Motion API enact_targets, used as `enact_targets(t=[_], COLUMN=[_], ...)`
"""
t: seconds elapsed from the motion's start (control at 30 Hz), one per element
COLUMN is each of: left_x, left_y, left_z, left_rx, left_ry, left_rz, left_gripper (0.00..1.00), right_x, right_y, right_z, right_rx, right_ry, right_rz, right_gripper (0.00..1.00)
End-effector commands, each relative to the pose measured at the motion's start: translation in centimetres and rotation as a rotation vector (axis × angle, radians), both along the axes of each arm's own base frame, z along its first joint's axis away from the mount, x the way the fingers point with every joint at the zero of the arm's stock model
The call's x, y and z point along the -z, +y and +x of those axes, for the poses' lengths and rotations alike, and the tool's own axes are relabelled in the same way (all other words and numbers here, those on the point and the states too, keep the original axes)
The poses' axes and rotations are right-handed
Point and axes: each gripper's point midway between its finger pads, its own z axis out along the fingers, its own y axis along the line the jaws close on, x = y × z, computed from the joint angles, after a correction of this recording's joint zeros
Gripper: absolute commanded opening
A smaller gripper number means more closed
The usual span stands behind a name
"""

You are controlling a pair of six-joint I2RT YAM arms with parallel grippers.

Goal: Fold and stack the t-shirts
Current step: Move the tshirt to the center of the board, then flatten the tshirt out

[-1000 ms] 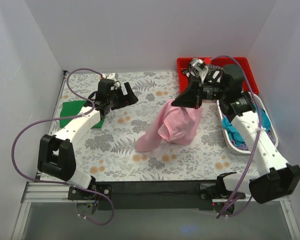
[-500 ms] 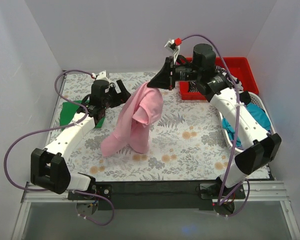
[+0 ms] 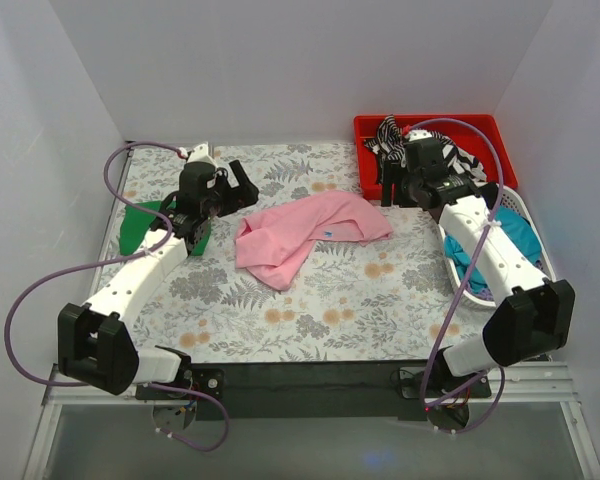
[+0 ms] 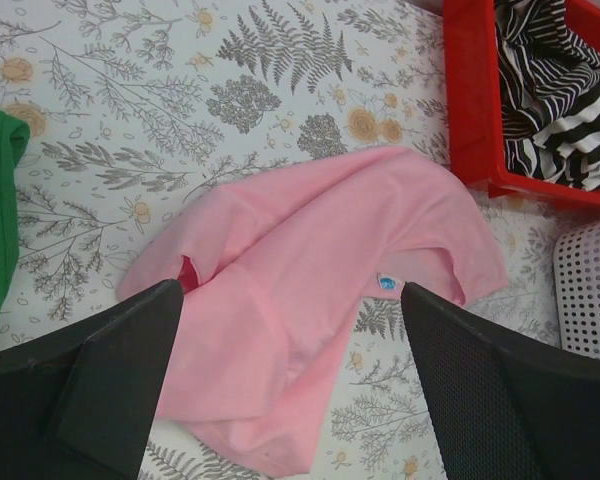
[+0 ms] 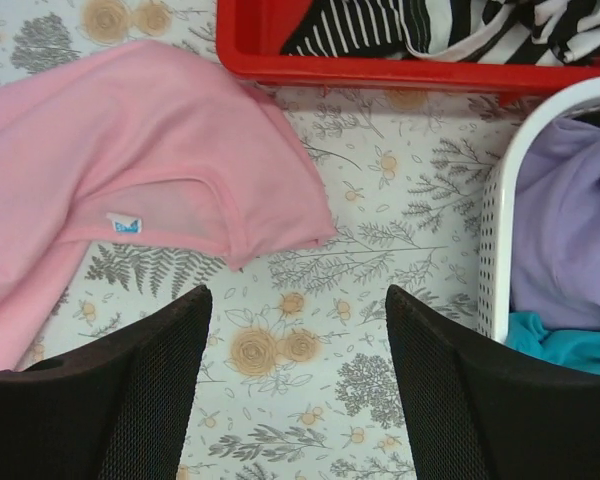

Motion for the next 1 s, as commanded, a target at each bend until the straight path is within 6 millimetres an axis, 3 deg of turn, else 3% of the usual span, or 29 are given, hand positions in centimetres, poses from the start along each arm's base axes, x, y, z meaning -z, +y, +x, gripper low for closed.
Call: enact_targets(t=[0.0,0.1,0.13,0.33,0.43,0.63,0.8,0.97], left_x=[0.9,3.8,4.6,11.5,12.8,13.5,12.6,11.2], left_y=[-0.8,-1.9,-2.1,-2.4,-2.6,-3.0,-2.9,-2.6], left_z=[-0.9,-2.1,-2.3,-4.0,-4.3,-4.0,-3.2,-3.0], left_rx=[0.068,0.143,0.15,0.153,0.151,0.145,0.14,0.118], left_ry=[0.021,0.097,0.116,0.263,0.299,0.315,0.275,0.243], left_rz=[-0.01,-0.026,-0.031,-0.055,-0.068,-0.081,-0.066,-0.07], left_gripper=[0.91,0.91,0.91,0.91,0.91,0.9,0.78,0.79], right_x=[-4.0,-1.6,0.2,8.7,9.9,10.4,10.2,11.3], right_y=[1.8,5.3,6.3,8.5,10.3,14.3,18.2,20.2], right_z=[-0.5,-1.9,-2.7,-2.9,-2.5,-2.4,-2.3,-1.2], right_rx=[-0.093,-0.252,-0.302,-0.366,-0.413,-0.51,-0.61,-0.619], right_ry=[-0.098,-0.013,0.042,0.29,0.314,0.343,0.335,0.36], right_rz=[0.079,0.202,0.236,0.262,0.307,0.364,0.425,0.46], right_gripper=[0.75,0.75,0.75,0.66,0.65,0.65,0.66,0.67])
